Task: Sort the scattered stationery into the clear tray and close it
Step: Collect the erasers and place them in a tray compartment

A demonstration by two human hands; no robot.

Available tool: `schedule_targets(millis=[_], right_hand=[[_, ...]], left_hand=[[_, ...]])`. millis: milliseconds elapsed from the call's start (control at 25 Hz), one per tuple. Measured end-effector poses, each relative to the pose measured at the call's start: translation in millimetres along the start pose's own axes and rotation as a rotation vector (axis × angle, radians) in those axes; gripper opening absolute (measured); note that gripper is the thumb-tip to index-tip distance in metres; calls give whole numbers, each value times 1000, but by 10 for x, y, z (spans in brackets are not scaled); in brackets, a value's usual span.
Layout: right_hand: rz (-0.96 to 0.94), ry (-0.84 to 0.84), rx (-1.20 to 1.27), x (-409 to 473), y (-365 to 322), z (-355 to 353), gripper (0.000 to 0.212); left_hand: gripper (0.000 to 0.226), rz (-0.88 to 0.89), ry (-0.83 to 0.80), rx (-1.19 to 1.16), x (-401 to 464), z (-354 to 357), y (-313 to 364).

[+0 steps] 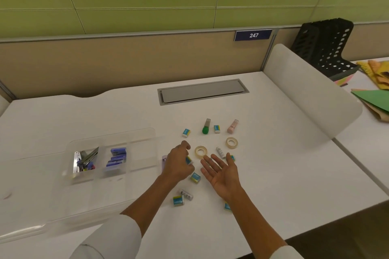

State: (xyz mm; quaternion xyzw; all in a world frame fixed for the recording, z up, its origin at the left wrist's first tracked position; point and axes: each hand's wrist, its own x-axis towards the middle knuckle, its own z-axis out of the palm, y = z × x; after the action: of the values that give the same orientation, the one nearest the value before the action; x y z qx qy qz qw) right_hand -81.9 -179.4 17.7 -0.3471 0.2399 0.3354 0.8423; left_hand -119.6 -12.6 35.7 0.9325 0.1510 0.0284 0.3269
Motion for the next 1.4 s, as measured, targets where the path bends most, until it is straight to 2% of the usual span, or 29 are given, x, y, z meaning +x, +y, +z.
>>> schedule_targets(millis=[120,200,320,440,600,680,880,1080,1240,1320,1400], right_hand=[[41,-32,-28,-13,90,48,63],[51,-56,-30,-28,131,63,66],[28,-44,7,-47,137,26,67],[-25,-13,52,-75,100,-39,64],[-45,29,69,-121,26,-165,60],[-20,33,61,-117,-52,-209,60],[82,-2,28,-75,-190,-331,59],[168,-65,-9,-37,-291,-400,60],[211,-91,-62,7,-350,-419,62],[220,-101,-71,21,-359,-426,61],[232,-105,-104,20,-356,-403,59]], left_hand=[[58,109,-106,-159,-83,65,139],[60,155,-150,-187,-137,114,179],[52,213,-59,-172,-195,162,86],[38,197,-17,-68,-262,198,-69],[39,184,-161,234,-344,367,-149],[37,163,-166,320,-325,431,-96],[30,72,-109,422,-292,538,19],[21,-42,34,395,-364,676,131],[36,-115,133,280,-433,699,185],[44,-90,219,198,-451,657,234],[46,21,284,97,-458,628,295]])
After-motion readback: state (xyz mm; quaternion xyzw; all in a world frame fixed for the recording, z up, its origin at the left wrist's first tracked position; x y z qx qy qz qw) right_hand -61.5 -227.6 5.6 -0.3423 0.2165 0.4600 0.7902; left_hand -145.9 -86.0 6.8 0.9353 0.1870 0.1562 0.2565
